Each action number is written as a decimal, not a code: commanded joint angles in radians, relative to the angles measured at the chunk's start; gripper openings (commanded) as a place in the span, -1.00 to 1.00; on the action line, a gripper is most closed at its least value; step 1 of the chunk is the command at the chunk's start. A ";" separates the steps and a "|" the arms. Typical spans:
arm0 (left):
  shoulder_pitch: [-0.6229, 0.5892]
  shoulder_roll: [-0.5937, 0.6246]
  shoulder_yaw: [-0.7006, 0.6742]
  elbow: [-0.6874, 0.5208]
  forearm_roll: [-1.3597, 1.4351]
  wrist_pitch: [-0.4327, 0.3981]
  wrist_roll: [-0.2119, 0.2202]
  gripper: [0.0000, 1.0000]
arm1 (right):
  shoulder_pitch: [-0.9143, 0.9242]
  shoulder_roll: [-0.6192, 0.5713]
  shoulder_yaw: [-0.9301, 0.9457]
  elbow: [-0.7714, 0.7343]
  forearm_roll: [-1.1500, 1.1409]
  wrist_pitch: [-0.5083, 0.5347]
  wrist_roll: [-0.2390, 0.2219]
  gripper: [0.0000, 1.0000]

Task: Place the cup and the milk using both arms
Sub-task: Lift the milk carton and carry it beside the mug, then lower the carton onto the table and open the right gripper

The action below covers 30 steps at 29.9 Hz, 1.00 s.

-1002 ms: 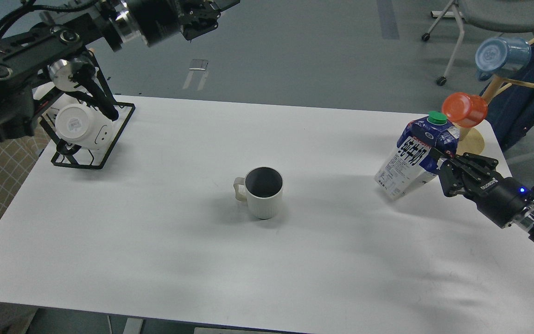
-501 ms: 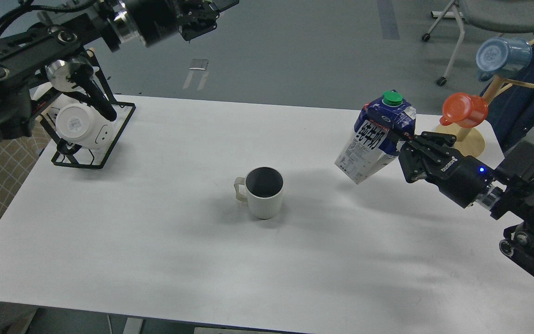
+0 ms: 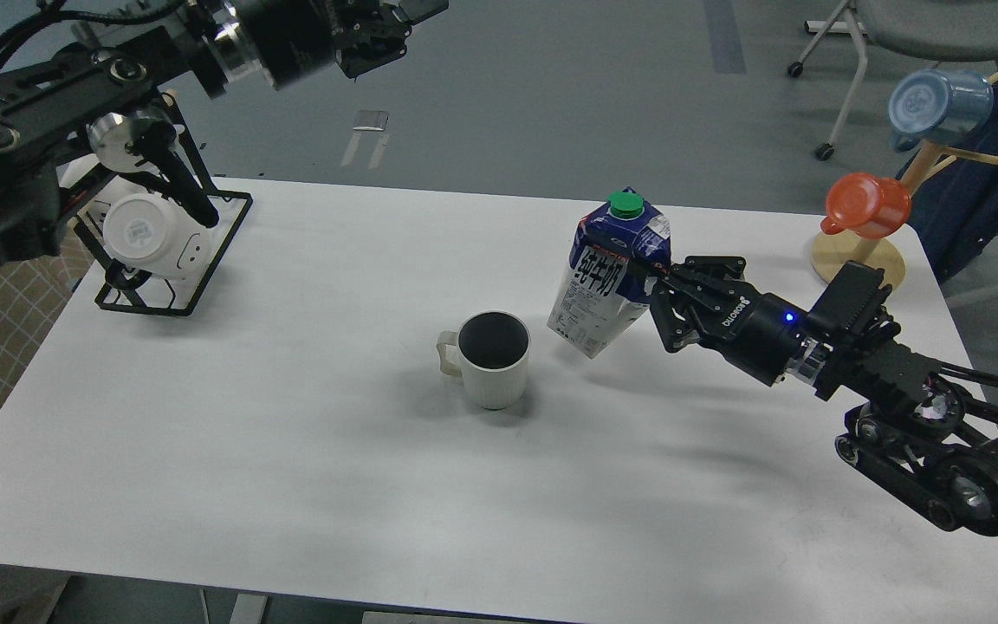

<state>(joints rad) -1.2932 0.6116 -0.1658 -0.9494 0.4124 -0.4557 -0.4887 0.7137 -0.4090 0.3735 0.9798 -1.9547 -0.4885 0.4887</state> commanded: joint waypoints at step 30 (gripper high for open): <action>0.014 0.002 -0.006 -0.002 -0.001 -0.003 0.000 0.97 | 0.000 0.076 -0.036 -0.072 -0.009 0.000 0.000 0.24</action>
<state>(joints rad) -1.2794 0.6131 -0.1706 -0.9510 0.4123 -0.4570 -0.4887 0.7117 -0.3240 0.3374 0.9031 -1.9649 -0.4886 0.4888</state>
